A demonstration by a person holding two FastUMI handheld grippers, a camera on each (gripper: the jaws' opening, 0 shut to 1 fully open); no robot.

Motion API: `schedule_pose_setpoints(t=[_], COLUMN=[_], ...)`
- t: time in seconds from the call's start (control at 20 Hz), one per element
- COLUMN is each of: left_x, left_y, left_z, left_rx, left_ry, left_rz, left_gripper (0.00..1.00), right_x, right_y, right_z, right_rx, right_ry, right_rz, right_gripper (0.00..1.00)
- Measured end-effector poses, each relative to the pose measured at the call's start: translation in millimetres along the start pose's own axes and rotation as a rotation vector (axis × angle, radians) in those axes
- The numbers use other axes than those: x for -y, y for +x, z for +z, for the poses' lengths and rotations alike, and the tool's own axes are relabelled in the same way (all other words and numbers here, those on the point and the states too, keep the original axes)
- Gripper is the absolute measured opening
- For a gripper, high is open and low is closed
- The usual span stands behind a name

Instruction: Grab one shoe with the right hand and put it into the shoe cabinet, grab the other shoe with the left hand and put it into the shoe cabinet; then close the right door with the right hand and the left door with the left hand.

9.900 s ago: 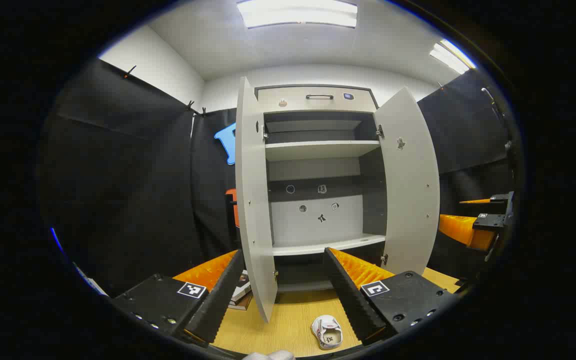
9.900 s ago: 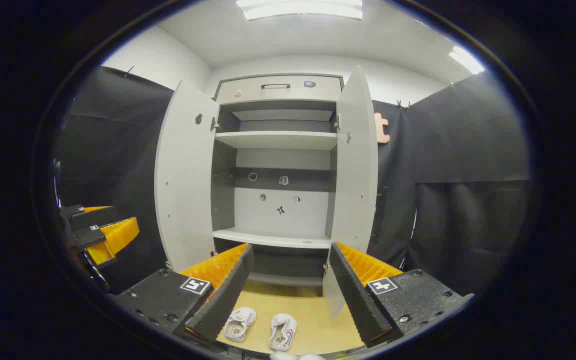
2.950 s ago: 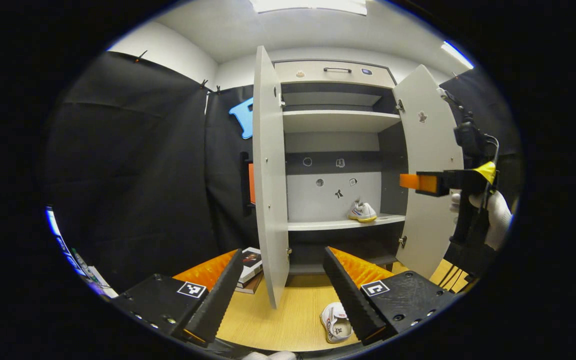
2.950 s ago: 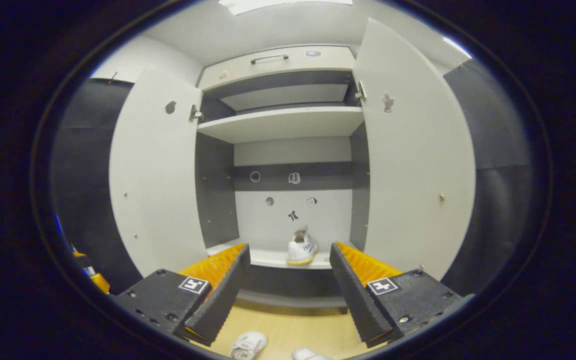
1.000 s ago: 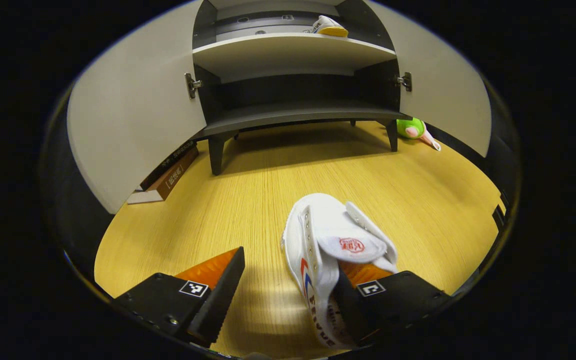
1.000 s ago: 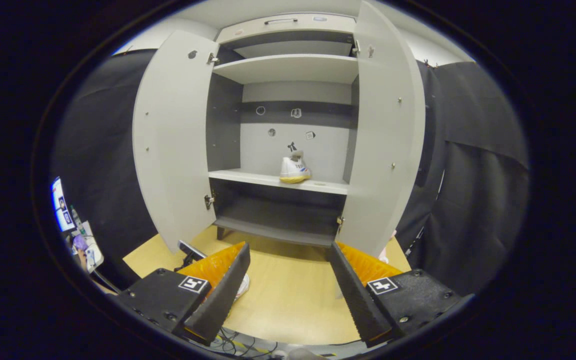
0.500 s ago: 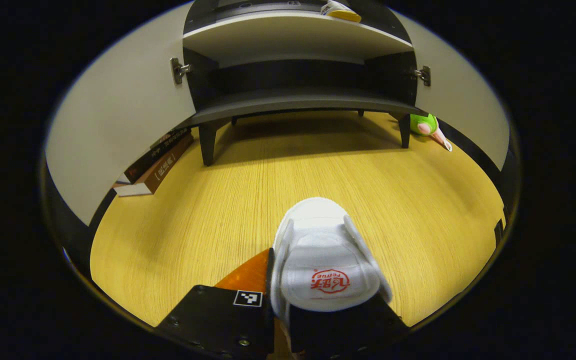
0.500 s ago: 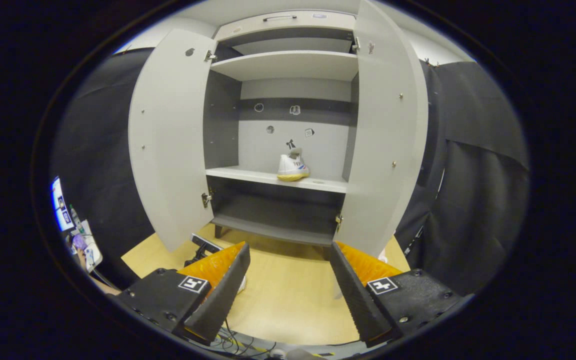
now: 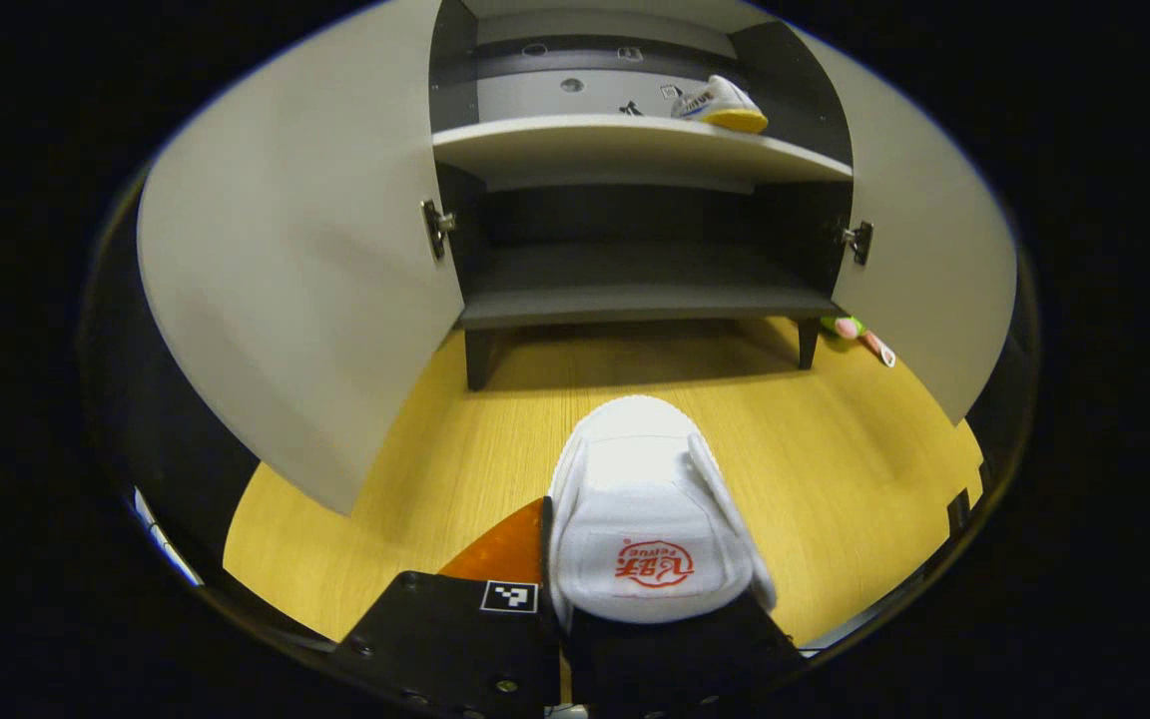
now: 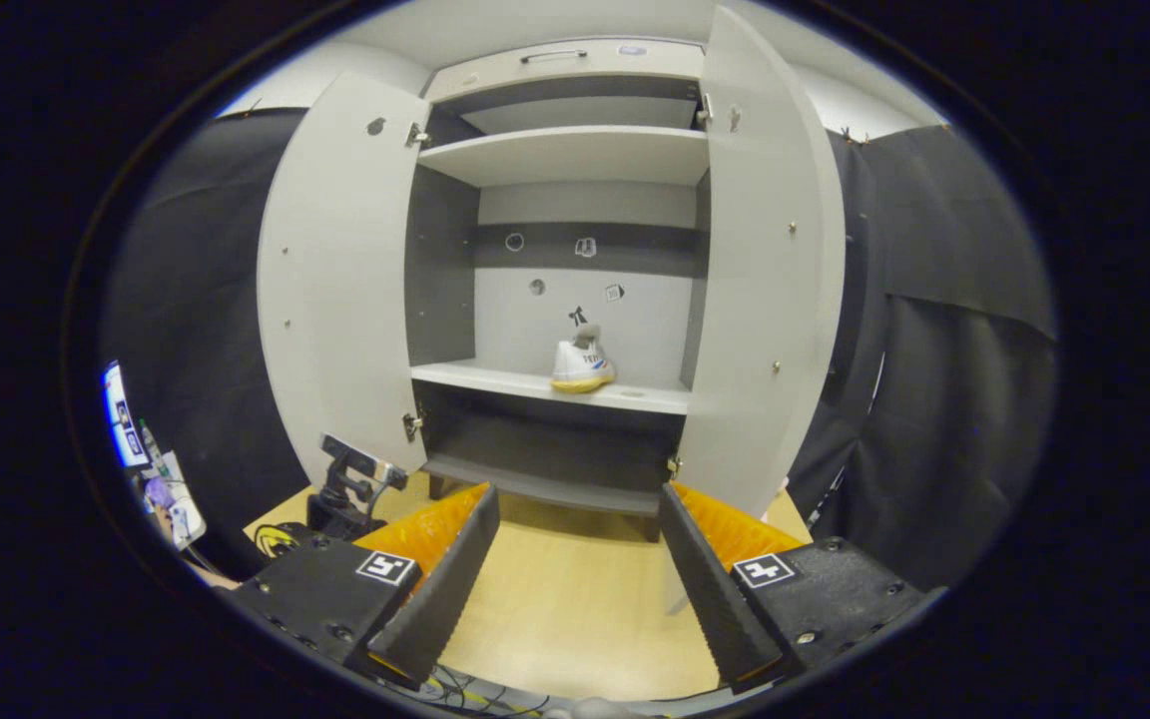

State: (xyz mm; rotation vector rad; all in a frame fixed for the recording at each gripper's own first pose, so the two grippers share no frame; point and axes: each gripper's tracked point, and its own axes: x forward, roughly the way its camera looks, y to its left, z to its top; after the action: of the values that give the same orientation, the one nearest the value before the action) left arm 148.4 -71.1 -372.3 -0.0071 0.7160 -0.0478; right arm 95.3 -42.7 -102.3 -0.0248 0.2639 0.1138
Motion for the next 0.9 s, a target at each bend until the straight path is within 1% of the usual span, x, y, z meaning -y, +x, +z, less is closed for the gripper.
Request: schedule_pose_setpoints(t=[0.1,0.25,0.35,0.45,0.6,0.65,0.7,0.75,0.85,0.9], left_x=[-5,-7,-9,-11,-12,-11,-2,-8,-1,3], left_y=[-15,-33,-42,-49,-48,-76,-63,-40,-35,-25], left_z=[34,94,140,189,259,243,268,298,320,337], left_rx=[0.039,0.112,0.167,0.23,0.302,0.322,0.344,0.355,0.375,0.381], left_ry=[0.008,-0.014,-0.023,-0.01,0.008,0.013,0.013,0.017,0.02,0.018], left_rz=[0.009,-0.007,-0.009,-0.009,-0.002,-0.003,-0.003,0.002,0.016,0.014], left_gripper=[0.13,0.13,0.13,0.13,0.13,0.13,0.13,0.13,0.13,0.13], right_x=[-1,-4,-3,-3,-1,0,-1,-2,-3,-4], right_y=[0,-1,3,7,14,16,17,19,23,24], right_z=[4,12,19,23,28,30,31,32,34,36], right_rx=[0.016,0.043,0.052,0.066,0.08,0.084,0.086,0.089,0.091,0.092], right_ry=[-0.001,0.006,0.018,0.018,-0.021,-0.03,-0.032,-0.031,-0.031,-0.036], right_rz=[0.003,0.011,0.02,0.027,0.043,0.048,0.056,0.063,0.079,0.09], right_gripper=[1.0,1.0,1.0,1.0,1.0,1.0,1.0,1.0,1.0,1.0])
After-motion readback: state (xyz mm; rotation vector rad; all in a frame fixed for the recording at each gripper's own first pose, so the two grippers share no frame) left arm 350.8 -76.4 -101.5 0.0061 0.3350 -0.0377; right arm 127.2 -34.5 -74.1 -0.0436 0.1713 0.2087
